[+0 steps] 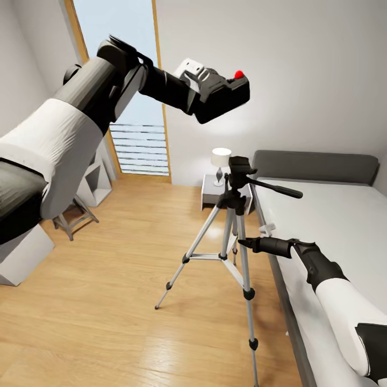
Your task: Attach the digital camera to the camera tripod in the bedroom.
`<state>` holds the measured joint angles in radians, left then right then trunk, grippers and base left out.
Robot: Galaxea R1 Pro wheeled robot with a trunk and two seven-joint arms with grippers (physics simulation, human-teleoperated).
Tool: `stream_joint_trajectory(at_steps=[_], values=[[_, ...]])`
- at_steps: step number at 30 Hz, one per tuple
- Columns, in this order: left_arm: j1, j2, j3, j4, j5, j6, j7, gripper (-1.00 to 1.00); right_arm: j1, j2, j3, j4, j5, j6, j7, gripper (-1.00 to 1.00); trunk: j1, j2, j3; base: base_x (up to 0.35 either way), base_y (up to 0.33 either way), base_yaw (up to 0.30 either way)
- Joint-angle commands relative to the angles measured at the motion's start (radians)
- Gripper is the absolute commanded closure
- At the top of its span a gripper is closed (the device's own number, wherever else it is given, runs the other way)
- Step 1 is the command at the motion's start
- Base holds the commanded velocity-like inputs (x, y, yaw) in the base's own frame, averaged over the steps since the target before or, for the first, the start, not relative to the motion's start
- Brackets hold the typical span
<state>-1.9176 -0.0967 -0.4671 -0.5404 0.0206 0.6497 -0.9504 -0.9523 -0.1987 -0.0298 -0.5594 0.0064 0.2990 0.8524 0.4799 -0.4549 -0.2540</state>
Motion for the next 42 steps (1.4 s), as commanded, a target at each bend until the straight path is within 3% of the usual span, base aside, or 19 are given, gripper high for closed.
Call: stream_joint_trajectory(at_steps=[1,2,6,11,14,16,24,25,30,36,42], values=[[-0.001,0.000,-0.003,0.009,-0.004,-0.013,-0.065,1.00,0.000,0.000,0.001,0.030,0.019,0.002,-0.084,1.00,0.001,-0.001,-0.002,0.000,0.000,0.000],[-0.001,0.000,-0.005,0.024,-0.008,-0.040,-0.135,1.00,0.000,-0.001,0.001,0.031,0.020,0.001,-0.084,1.00,0.001,-0.001,-0.002,0.000,0.000,0.000],[-0.001,0.002,-0.008,0.096,-0.023,-0.159,-0.306,1.00,0.000,0.000,0.002,0.030,0.021,0.000,-0.083,1.00,0.001,-0.001,-0.002,0.000,0.000,0.000],[-0.001,0.002,-0.009,0.155,-0.052,-0.243,-0.394,1.00,0.000,0.001,0.002,0.030,0.021,0.000,-0.084,1.00,0.001,-0.001,-0.002,0.000,0.000,0.000],[-0.001,0.002,-0.010,0.164,-0.075,-0.258,-0.421,1.00,0.000,0.001,0.002,0.030,0.021,0.000,-0.084,1.00,0.001,-0.001,-0.002,0.000,0.000,0.000],[-0.001,0.002,-0.009,0.174,-0.104,-0.264,-0.472,1.00,0.000,0.001,0.002,0.031,0.021,0.000,-0.084,1.00,0.001,-0.001,-0.002,0.000,0.000,0.000],[-0.001,0.003,-0.008,0.182,-0.119,-0.266,-0.511,1.00,0.000,0.001,0.002,0.030,0.021,0.000,-0.082,1.00,0.001,-0.001,-0.002,0.000,0.000,0.000],[-0.001,-0.003,-0.003,0.176,-0.125,-0.259,-0.505,1.00,0.000,0.001,0.003,0.007,0.006,0.002,-0.005,1.00,0.001,-0.001,-0.002,0.000,0.000,0.000],[-0.001,-0.029,0.000,0.148,-0.151,-0.226,-0.476,1.00,0.000,0.003,0.003,0.016,-0.035,0.003,-0.030,1.00,0.001,-0.001,-0.002,0.000,0.000,0.000],[-0.001,0.003,0.000,0.165,-0.122,-0.195,-0.505,1.00,0.000,0.004,0.002,0.021,-0.025,0.004,-0.012,1.00,0.001,-0.001,-0.002,0.000,0.000,0.000],[-0.001,0.006,0.001,0.164,-0.113,-0.177,-0.514,1.00,0.000,0.004,0.002,0.020,-0.017,0.004,-0.008,1.00,0.001,-0.001,-0.002,0.000,0.000,0.000]])
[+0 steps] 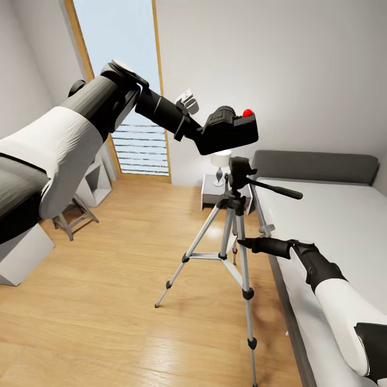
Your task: Attach the digital camera to the camera tripod in the bedroom.
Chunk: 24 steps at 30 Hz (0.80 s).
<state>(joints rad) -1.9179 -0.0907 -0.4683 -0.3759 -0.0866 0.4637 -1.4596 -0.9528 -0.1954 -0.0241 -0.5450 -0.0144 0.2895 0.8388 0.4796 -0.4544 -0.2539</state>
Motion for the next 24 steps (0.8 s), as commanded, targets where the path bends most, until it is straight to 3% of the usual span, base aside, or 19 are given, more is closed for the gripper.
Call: stream_joint_trajectory(at_steps=[1,7,17,22,23,24], values=[[-0.001,-0.001,0.002,-0.001,-0.006,0.011,-0.005,1.00,0.000,0.001,-0.004,0.006,0.004,0.013,0.006,1.00,0.001,-0.001,-0.002,0.000,0.000,0.000],[-0.001,-0.020,-0.008,-0.001,-0.014,0.014,-0.003,1.00,0.000,0.001,-0.004,0.006,0.007,0.012,0.008,1.00,0.001,-0.001,-0.002,0.000,0.000,0.000],[-0.001,-0.076,-0.019,-0.004,-0.067,0.062,0.053,1.00,0.000,-0.001,-0.004,0.007,0.008,0.009,0.011,1.00,0.001,-0.001,-0.002,0.000,0.000,0.000],[-0.001,-0.079,-0.019,-0.006,-0.097,0.095,0.082,1.00,0.000,-0.001,-0.004,0.007,0.008,0.009,0.011,1.00,0.001,-0.001,-0.002,0.000,0.000,0.000],[-0.001,-0.080,-0.019,-0.006,-0.134,0.104,0.093,1.00,0.000,-0.001,-0.004,0.007,0.054,0.009,0.011,1.00,0.001,-0.001,-0.002,0.000,0.000,0.000],[-0.001,-0.083,-0.019,-0.006,-0.134,0.107,0.108,1.00,0.000,-0.001,-0.004,0.007,0.054,0.009,0.011,1.00,0.001,-0.001,-0.002,0.000,0.000,0.000]])
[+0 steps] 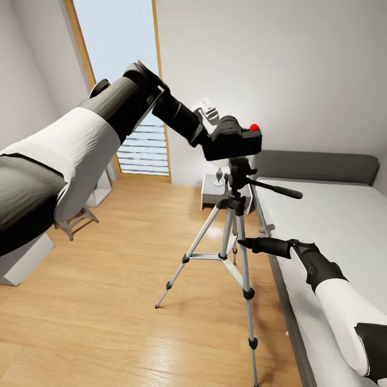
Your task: Attach the digital camera to the camera tripod in the bedroom.
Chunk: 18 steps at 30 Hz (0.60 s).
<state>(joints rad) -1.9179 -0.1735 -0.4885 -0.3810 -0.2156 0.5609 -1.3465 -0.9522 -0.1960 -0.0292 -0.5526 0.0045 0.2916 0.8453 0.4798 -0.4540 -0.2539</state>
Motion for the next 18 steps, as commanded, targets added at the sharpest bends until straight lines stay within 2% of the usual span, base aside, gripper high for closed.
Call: stream_joint_trajectory(at_steps=[1,6,10,14,18], values=[[-0.001,-0.001,0.002,-0.001,-0.005,0.013,0.005,1.00,0.000,0.000,0.002,0.014,0.035,0.007,0.004,1.00,0.001,-0.002,-0.002,0.000,0.000,0.000],[-0.001,-0.001,0.003,-0.013,0.003,0.100,0.110,1.00,0.000,0.000,0.002,0.014,0.035,0.007,0.005,1.00,0.001,-0.002,-0.002,0.000,0.000,0.000],[-0.001,-0.001,0.005,-0.061,0.011,0.137,0.134,1.00,0.000,0.000,0.002,0.014,0.035,0.007,0.005,1.00,0.001,-0.002,-0.002,0.000,0.000,0.000],[-0.001,-0.001,0.008,-0.079,0.021,0.144,0.139,1.00,0.000,0.000,0.002,0.014,0.044,0.007,0.005,1.00,0.001,-0.002,-0.002,0.000,0.000,0.000],[-0.001,-0.001,0.011,-0.085,0.052,0.146,0.140,1.00,0.000,0.001,0.002,0.014,0.057,0.006,0.005,1.00,0.001,-0.002,-0.002,0.000,0.000,0.000]])
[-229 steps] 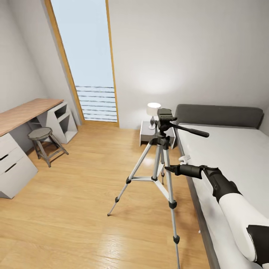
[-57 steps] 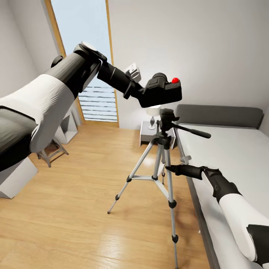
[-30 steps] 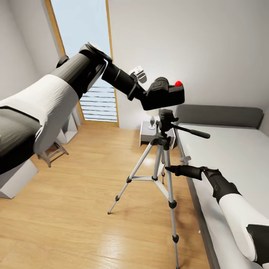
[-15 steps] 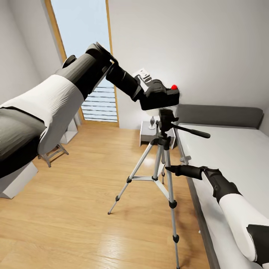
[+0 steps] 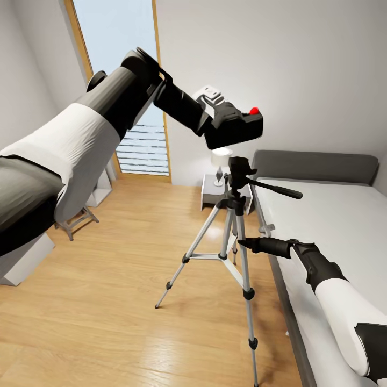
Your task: Attach the digital camera to the camera tripod in the bedroom.
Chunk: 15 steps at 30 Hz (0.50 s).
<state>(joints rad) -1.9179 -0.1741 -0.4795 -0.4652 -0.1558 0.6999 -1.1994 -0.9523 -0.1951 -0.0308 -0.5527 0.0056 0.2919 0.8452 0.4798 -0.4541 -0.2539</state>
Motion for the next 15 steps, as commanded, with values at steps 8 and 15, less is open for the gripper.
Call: stream_joint_trajectory(at_steps=[8,15], values=[[-0.001,0.000,0.004,-0.006,0.064,0.005,-0.005,1.00,0.000,0.000,0.003,0.014,0.060,0.006,0.003,1.00,0.001,-0.001,-0.002,0.000,0.000,0.000],[-0.001,0.000,0.005,0.009,0.072,-0.003,-0.003,1.00,0.000,0.000,0.003,0.014,0.059,0.006,0.003,1.00,0.001,-0.001,-0.002,0.000,0.000,0.000]])
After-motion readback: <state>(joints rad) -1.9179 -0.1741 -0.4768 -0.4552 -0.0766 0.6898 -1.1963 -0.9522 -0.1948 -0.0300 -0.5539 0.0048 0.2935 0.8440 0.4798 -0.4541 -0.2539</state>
